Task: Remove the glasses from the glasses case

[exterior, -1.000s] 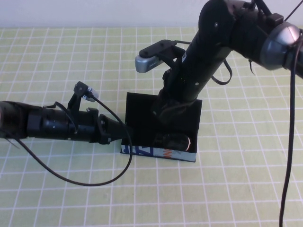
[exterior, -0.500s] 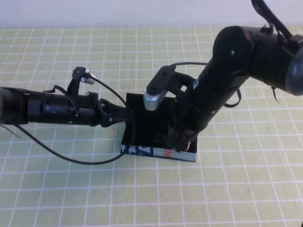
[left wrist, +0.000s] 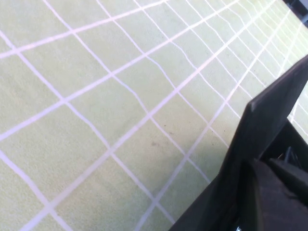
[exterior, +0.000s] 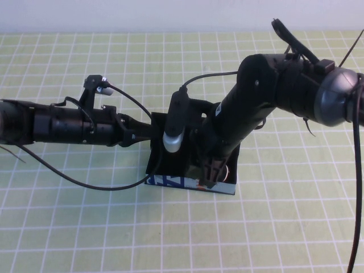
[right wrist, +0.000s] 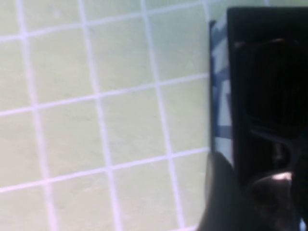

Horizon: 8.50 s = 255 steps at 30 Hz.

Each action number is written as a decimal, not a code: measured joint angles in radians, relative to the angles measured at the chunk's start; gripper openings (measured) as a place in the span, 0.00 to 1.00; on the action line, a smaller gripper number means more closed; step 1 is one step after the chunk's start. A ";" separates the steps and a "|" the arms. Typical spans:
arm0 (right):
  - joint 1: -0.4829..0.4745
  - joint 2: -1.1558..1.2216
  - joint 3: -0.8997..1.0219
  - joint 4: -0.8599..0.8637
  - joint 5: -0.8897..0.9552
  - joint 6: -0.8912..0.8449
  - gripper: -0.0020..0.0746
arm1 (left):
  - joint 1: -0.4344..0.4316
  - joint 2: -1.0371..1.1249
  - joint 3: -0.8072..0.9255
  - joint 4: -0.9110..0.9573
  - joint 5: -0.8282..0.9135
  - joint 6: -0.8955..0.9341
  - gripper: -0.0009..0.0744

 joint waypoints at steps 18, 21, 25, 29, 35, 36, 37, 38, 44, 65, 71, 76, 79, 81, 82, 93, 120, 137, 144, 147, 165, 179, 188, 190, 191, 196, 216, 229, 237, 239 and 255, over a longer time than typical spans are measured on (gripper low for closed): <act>0.000 0.081 0.002 -0.068 -0.125 -0.007 0.39 | 0.000 0.000 0.000 0.011 -0.002 -0.026 0.01; 0.000 0.087 0.002 -0.070 -0.144 -0.007 0.39 | 0.000 0.000 0.000 0.013 -0.002 -0.028 0.01; 0.000 0.089 0.002 -0.082 -0.163 -0.007 0.39 | 0.000 0.000 0.000 0.017 -0.002 -0.028 0.01; 0.002 0.089 0.002 -0.085 -0.160 -0.007 0.39 | 0.000 0.000 0.000 0.030 -0.002 -0.028 0.01; 0.013 0.089 -0.037 -0.085 -0.071 -0.005 0.39 | 0.000 0.000 0.000 0.044 -0.002 -0.030 0.01; 0.015 0.089 -0.047 -0.085 -0.064 -0.005 0.39 | 0.000 0.000 0.000 0.044 -0.002 -0.030 0.01; 0.017 0.089 -0.052 -0.085 -0.058 -0.005 0.39 | 0.000 0.000 0.000 0.044 -0.002 -0.030 0.01; 0.017 0.089 -0.057 -0.085 -0.058 -0.005 0.39 | 0.000 0.000 0.000 0.044 -0.002 -0.030 0.01; 0.019 0.089 -0.064 -0.091 -0.058 -0.005 0.39 | 0.000 0.000 0.000 0.045 -0.002 -0.030 0.01; 0.019 0.130 -0.064 -0.137 -0.086 -0.005 0.39 | 0.000 0.000 0.000 0.051 -0.002 -0.032 0.01; 0.019 0.152 -0.064 -0.139 -0.075 -0.005 0.39 | 0.000 0.000 0.000 0.051 -0.002 -0.032 0.01; 0.018 0.155 -0.064 -0.141 -0.071 -0.005 0.37 | 0.000 0.000 0.000 0.051 -0.002 -0.032 0.01; 0.018 0.155 -0.066 -0.146 -0.069 -0.005 0.31 | 0.000 0.000 0.000 0.051 -0.002 -0.032 0.01; 0.018 0.155 -0.066 -0.150 -0.067 -0.005 0.24 | 0.000 0.000 0.000 0.051 -0.001 -0.032 0.01; 0.018 0.155 -0.068 -0.149 -0.065 -0.005 0.20 | 0.000 0.000 0.000 0.051 -0.001 -0.032 0.01; 0.018 0.110 -0.094 -0.178 0.009 0.076 0.09 | 0.000 0.000 0.000 0.051 -0.001 -0.047 0.01; -0.291 -0.374 0.098 -0.202 0.187 0.811 0.09 | 0.000 -0.288 0.000 0.150 0.046 -0.144 0.01; -0.392 -0.179 0.433 0.092 -0.209 0.831 0.09 | 0.000 -0.309 0.000 0.209 0.046 -0.207 0.01; -0.392 -0.136 0.433 0.092 -0.231 0.818 0.15 | 0.000 -0.309 0.000 0.260 0.046 -0.236 0.01; -0.392 -0.136 0.433 0.085 -0.231 0.814 0.26 | 0.000 -0.309 0.000 0.270 0.046 -0.252 0.01; -0.392 -0.508 0.452 0.032 0.027 0.832 0.29 | 0.000 -0.397 0.036 0.290 0.038 -0.317 0.01; -0.394 -1.207 0.707 0.007 0.095 0.834 0.01 | 0.000 -1.060 0.438 0.249 -0.299 -0.329 0.01; -0.396 -1.447 0.797 0.007 0.074 0.810 0.01 | 0.000 -1.449 0.731 0.223 -0.451 -0.350 0.01; -0.396 -1.494 0.815 0.007 0.043 0.798 0.01 | 0.000 -1.536 0.798 0.210 -0.501 -0.350 0.01; -0.396 -1.518 0.825 0.009 0.022 0.794 0.01 | 0.000 -1.586 0.830 0.198 -0.526 -0.350 0.01; -0.396 -1.624 0.872 0.017 -0.106 0.784 0.01 | 0.000 -1.828 0.971 0.134 -0.655 -0.349 0.01; -0.396 -1.709 1.184 0.120 -0.586 0.780 0.01 | 0.000 -2.047 1.229 0.108 -0.996 -0.349 0.01; -0.396 -1.709 1.186 0.128 -0.597 0.780 0.01 | 0.000 -2.049 1.229 0.104 -1.003 -0.347 0.01; -0.398 -1.709 1.196 0.029 -0.628 0.780 0.00 | 0.000 -2.051 1.229 0.104 -1.005 -0.347 0.01; -0.405 -1.716 1.220 -0.018 -0.640 0.780 0.00 | 0.000 -2.051 1.229 0.104 -1.005 -0.347 0.01; -0.571 -1.946 1.577 -0.060 -0.747 0.780 0.00 | 0.000 -2.051 1.229 0.103 -1.005 -0.347 0.01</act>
